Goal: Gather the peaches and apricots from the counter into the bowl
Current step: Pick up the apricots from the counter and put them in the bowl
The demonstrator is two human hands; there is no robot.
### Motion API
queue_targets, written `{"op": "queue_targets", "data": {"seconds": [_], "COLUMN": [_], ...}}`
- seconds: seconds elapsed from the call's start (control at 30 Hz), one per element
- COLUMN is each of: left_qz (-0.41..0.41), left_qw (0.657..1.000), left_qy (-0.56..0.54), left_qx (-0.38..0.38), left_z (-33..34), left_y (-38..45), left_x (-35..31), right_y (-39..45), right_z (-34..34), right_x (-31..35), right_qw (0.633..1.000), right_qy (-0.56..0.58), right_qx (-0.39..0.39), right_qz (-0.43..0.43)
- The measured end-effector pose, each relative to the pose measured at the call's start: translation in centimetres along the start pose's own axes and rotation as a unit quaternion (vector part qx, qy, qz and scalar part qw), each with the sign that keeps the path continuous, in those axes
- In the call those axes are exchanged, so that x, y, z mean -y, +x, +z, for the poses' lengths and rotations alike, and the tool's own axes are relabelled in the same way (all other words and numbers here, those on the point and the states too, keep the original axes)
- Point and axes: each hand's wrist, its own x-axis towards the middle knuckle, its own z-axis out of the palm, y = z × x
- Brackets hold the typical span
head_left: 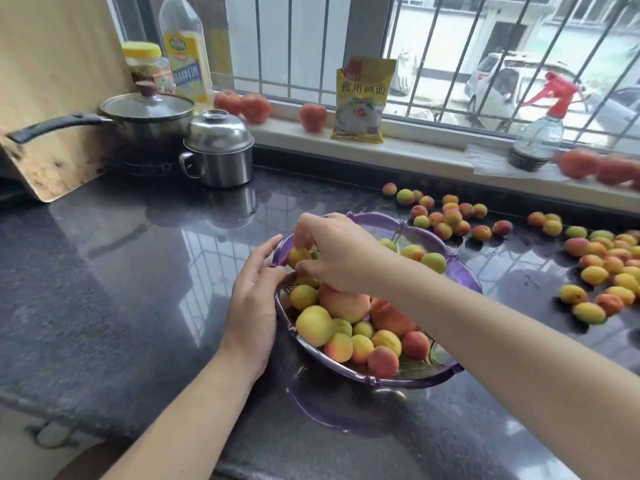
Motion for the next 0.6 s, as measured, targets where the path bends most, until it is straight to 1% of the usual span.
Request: {"op": "queue_targets", "data": {"seconds": [0.07,0.13,0.17,0.23,0.3,0.33,0.4,0.47,0.5,0.6], "left_qz": [0.003,0.008,0.010,0.015,0.021,0.024,0.032,0.047,0.053,0.059], "left_qw": [1.000,1.000,1.000,1.000,1.000,1.000,0.999,0.999,0.998,0.998], "left_qy": [-0.003,-0.008,-0.010,-0.007,0.002,0.007,0.011,0.016,0.018,0.002], "left_qx": [0.002,0.002,0.001,0.000,0.001,0.001,0.001,0.009,0.012,0.018], "left_z": [0.0,0.0,0.1,0.0,0.0,0.0,0.0,0.1,0.1,0.0], "left_y": [0.0,0.1,0.1,0.3,0.5,0.5,0.6,0.6,0.6,0.7], "left_x": [0.0,0.1,0.1,0.4,0.6,0.7,0.8,0.9,0.9,1.0], "right_y": [0.0,-0.2,-0.3,-0.2,0.4,0.8,1.4,2.2,2.6,5.0], "right_z": [-0.5,-1.9,-2.8,-4.7,-5.9,-6.1,-5.3,-3.9,-3.2,-2.1], "right_x": [-0.2,-1.1,-1.8,-4.3,-8.4,-10.7,-15.3,-19.0,-20.2,-22.0], "right_qw": [1.000,0.999,0.997,0.988,0.975,0.971,0.965,0.962,0.963,0.968], "right_qy": [0.001,0.041,0.069,0.110,0.110,0.094,0.046,0.005,-0.013,-0.097], "right_qx": [0.015,0.001,-0.027,-0.108,-0.172,-0.183,-0.161,-0.123,-0.108,-0.078], "right_qz": [-0.014,-0.024,-0.016,0.021,0.084,0.124,0.204,0.245,0.248,0.217]}}
